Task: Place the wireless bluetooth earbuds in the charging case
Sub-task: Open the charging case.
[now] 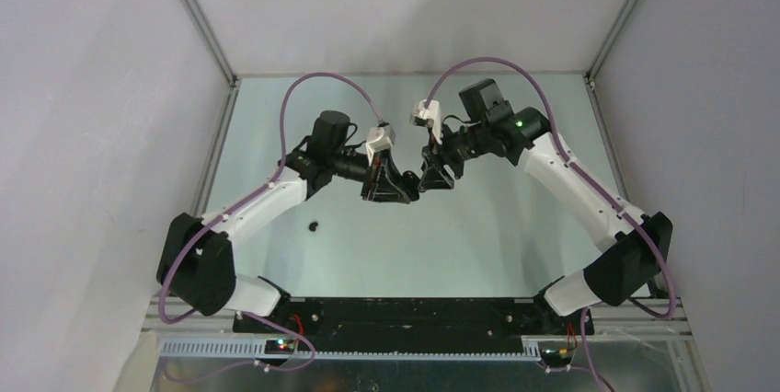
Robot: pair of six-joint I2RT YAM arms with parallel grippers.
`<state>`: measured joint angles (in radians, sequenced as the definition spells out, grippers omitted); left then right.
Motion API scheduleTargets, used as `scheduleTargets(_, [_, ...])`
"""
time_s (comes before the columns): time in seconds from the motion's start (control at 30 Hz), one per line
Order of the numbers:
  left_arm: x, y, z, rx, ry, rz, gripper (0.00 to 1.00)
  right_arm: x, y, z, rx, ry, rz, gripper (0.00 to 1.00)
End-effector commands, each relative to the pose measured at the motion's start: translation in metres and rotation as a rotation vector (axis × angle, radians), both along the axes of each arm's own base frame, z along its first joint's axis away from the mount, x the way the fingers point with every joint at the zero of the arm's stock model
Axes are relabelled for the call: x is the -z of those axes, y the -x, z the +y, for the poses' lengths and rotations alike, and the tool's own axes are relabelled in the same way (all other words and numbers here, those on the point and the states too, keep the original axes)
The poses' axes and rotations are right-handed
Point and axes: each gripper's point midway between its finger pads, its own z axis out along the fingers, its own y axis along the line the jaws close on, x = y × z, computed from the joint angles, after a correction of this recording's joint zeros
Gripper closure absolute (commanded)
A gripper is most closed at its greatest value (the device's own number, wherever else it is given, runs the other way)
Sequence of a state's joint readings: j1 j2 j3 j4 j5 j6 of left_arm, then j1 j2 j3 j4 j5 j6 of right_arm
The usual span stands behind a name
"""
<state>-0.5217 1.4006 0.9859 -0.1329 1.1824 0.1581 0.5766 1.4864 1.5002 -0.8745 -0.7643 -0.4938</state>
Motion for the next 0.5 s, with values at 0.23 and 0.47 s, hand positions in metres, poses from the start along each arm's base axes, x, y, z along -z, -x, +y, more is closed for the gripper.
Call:
scheduleTargets(0.23, [-0.018, -0.002, -0.005, 0.024, 0.042, -0.043, 1.00, -0.033, -0.006, -0.008, 0.048, -0.025, -0.135, 0.39])
scheduleTargets(0.47, [-0.021, -0.008, 0.000, -0.003, 0.042, -0.059, 1.00, -0.033, -0.043, -0.026, 0.212, -0.023, -0.151, 0.36])
